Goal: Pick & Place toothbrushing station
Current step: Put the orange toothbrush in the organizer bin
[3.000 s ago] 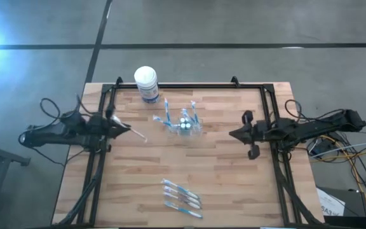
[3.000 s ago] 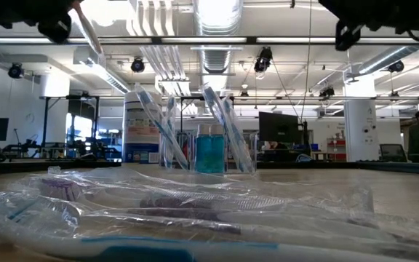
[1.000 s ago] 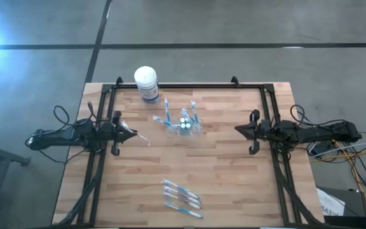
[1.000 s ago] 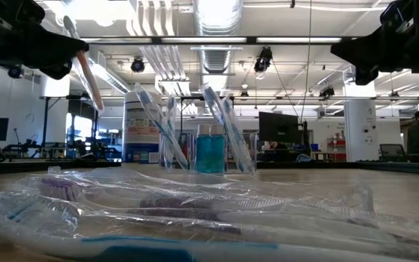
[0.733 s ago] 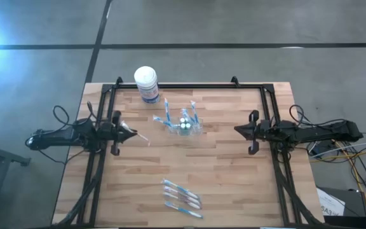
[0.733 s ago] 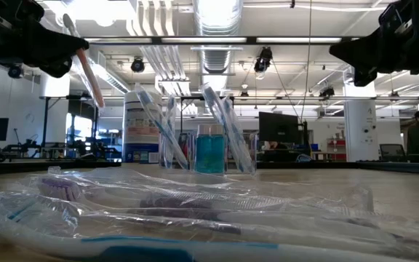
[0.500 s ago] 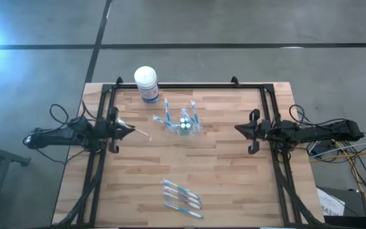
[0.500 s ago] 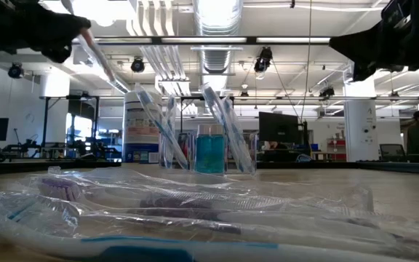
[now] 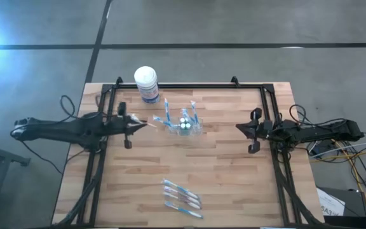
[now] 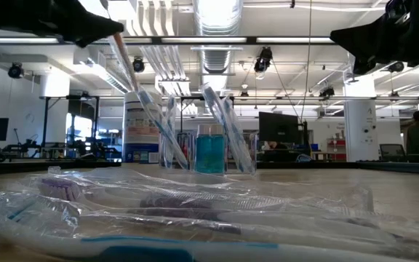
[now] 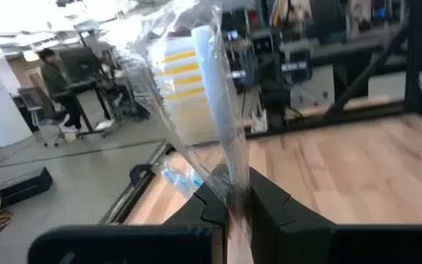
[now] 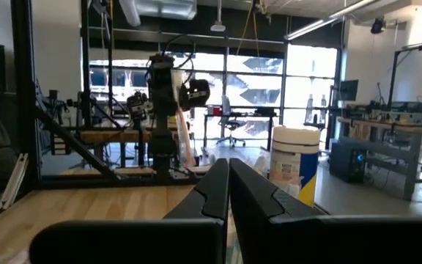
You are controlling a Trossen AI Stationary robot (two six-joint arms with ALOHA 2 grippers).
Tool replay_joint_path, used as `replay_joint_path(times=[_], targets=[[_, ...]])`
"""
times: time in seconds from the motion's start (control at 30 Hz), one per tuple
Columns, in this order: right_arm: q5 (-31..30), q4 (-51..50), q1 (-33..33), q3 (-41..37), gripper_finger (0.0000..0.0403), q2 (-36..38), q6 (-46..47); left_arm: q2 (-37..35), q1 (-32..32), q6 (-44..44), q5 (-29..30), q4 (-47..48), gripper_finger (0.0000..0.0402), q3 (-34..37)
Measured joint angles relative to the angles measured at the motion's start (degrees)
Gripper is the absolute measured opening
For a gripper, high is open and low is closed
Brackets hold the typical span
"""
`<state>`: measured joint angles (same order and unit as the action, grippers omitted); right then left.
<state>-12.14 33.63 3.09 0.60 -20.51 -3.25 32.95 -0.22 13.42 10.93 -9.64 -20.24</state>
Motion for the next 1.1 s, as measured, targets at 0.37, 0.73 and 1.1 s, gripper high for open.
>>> replay_joint_path(times=[0.37, 0.73, 1.1], targets=[[0.00, -0.39, 0.00, 0.00, 0.0009, -0.35, 0.09, 18.67, 0.16, 2.12, 3.99, -9.53, 0.0024, -8.16], [0.02, -0.39, 0.00, -0.04, 0.0009, -0.63, 0.22, 31.33, 1.56, 3.18, 5.93, -16.75, 0.0024, -10.08], [0.02, -0.36, 0.00, -0.04, 0.0008, -0.66, 0.22, 38.60, 5.30, 4.23, 5.12, -17.23, 0.0024, -12.78]])
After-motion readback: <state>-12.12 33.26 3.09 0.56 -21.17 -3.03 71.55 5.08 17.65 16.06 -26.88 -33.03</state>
